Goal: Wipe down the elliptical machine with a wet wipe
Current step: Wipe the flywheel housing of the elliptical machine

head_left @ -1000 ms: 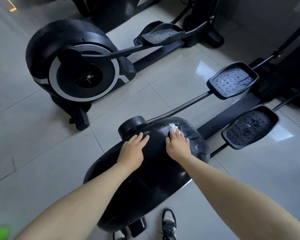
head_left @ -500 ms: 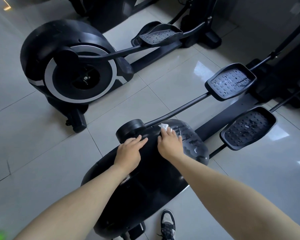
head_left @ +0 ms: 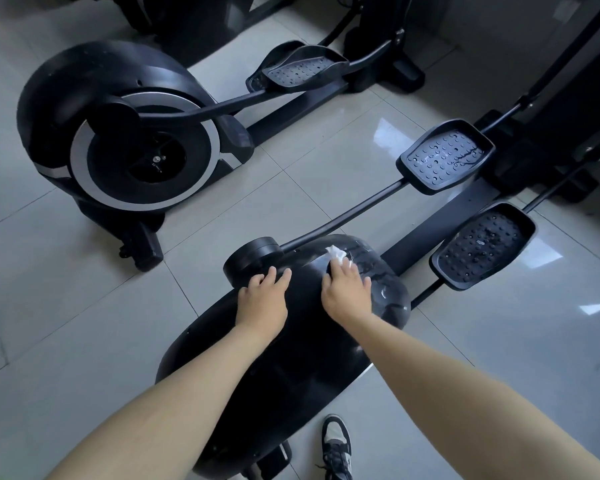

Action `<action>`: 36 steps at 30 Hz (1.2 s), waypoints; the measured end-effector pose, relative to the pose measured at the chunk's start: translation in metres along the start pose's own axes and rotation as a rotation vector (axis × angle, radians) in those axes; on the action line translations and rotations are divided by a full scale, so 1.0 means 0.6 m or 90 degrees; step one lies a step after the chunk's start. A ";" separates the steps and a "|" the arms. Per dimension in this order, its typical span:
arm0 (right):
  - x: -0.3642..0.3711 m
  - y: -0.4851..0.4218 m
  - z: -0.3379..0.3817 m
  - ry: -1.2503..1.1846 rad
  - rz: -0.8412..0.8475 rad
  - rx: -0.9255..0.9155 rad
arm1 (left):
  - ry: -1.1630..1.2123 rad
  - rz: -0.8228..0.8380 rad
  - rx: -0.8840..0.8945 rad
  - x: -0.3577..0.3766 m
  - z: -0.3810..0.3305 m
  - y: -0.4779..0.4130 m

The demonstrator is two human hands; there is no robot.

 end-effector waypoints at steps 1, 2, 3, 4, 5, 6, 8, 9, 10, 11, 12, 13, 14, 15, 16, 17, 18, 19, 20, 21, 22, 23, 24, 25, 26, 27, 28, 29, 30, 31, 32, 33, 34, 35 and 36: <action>0.006 0.013 0.020 -0.002 -0.005 -0.040 | -0.010 0.003 -0.003 0.000 -0.002 0.001; 0.015 0.026 0.042 -0.012 0.002 -0.088 | -0.016 0.007 -0.005 0.000 -0.004 0.002; 0.023 0.041 0.062 -0.020 0.014 -0.139 | -0.021 0.012 -0.005 0.001 -0.005 0.003; 0.029 0.053 0.075 -0.021 0.024 -0.181 | -0.025 0.018 -0.004 0.002 -0.006 0.005; 0.031 0.061 0.078 -0.012 0.028 -0.207 | -0.029 0.027 -0.001 0.004 -0.007 0.006; 0.028 0.064 0.072 -0.001 0.026 -0.212 | -0.030 0.039 0.001 0.007 -0.008 0.008; 0.014 0.056 0.035 0.004 0.010 -0.159 | -0.027 0.069 0.003 0.014 -0.008 0.012; 0.004 0.051 0.007 -0.006 0.004 -0.104 | -0.024 0.084 0.005 0.016 -0.008 0.014; -0.005 0.048 -0.024 -0.022 0.001 -0.041 | -0.021 0.098 0.007 0.017 -0.008 0.015; -0.012 0.049 -0.051 -0.042 0.001 0.013 | -0.018 0.111 0.008 0.017 -0.009 0.017; -0.015 0.053 -0.071 -0.060 0.004 0.051 | -0.017 0.119 0.008 0.017 -0.009 0.018; -0.015 0.059 -0.084 -0.067 0.011 0.076 | -0.018 0.120 0.007 0.016 -0.010 0.020; -0.012 0.066 -0.086 -0.068 0.015 0.087 | -0.025 0.110 0.006 0.014 -0.011 0.021; -0.010 0.073 -0.080 -0.064 0.009 0.084 | -0.036 0.089 0.010 0.011 -0.015 0.023; -0.009 0.080 -0.067 -0.057 -0.006 0.068 | -0.051 0.059 0.023 0.007 -0.022 0.025; -0.006 0.088 -0.048 -0.048 -0.020 0.038 | -0.062 0.030 0.043 0.004 -0.032 0.029; -0.001 0.096 -0.027 -0.043 -0.028 -0.003 | -0.065 0.006 0.068 0.002 -0.045 0.033; 0.004 0.105 -0.008 -0.044 -0.026 -0.043 | -0.063 -0.011 0.095 0.003 -0.060 0.040; 0.010 0.114 0.004 -0.048 -0.016 -0.076 | -0.060 -0.018 0.121 0.006 -0.075 0.048; 0.012 0.122 0.008 -0.052 -0.004 -0.096 | -0.059 -0.015 0.143 0.010 -0.089 0.055; 0.013 0.125 0.001 -0.055 0.006 -0.101 | -0.063 -0.005 0.159 0.017 -0.100 0.063; 0.010 0.127 -0.013 -0.055 0.012 -0.090 | -0.074 0.007 0.172 0.025 -0.109 0.070; 0.011 0.127 -0.036 -0.058 0.018 -0.065 | -0.088 0.014 0.182 0.031 -0.115 0.076; 0.008 0.127 -0.064 -0.072 0.025 -0.025 | -0.101 0.014 0.187 0.036 -0.117 0.081; 0.003 0.128 -0.094 -0.103 0.021 0.019 | -0.105 0.011 0.188 0.038 -0.116 0.084; -0.002 0.130 -0.122 -0.141 0.011 0.061 | -0.104 0.008 0.188 0.038 -0.115 0.087; -0.003 0.135 -0.143 -0.176 0.000 0.099 | -0.100 0.006 0.187 0.037 -0.114 0.089; -0.003 0.141 -0.154 -0.200 -0.008 0.130 | -0.097 0.004 0.186 0.037 -0.114 0.091; -0.001 0.147 -0.156 -0.211 -0.017 0.149 | -0.097 0.003 0.185 0.036 -0.115 0.093; 0.001 0.153 -0.152 -0.209 -0.033 0.155 | -0.100 0.002 0.182 0.034 -0.117 0.095; 0.003 0.159 -0.141 -0.193 -0.051 0.143 | -0.102 0.000 0.177 0.033 -0.120 0.096; 0.004 0.165 -0.118 -0.164 -0.069 0.105 | -0.102 -0.002 0.172 0.032 -0.123 0.097; 0.004 0.171 -0.088 -0.129 -0.081 0.043 | -0.099 -0.004 0.171 0.032 -0.127 0.098; 0.002 0.177 -0.057 -0.094 -0.092 -0.032 | -0.096 -0.010 0.178 0.033 -0.133 0.098; 0.000 0.183 -0.033 -0.074 -0.095 -0.095 | -0.093 -0.022 0.194 0.032 -0.140 0.099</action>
Point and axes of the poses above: each hand's wrist, its own y-axis away from the middle knuckle, its own x-axis out of the palm, z = x × y, the point moved 10 cm from there along -y, towards the middle knuckle, and after that the axes turned 9 degrees about -x, right-handed, at the moved point
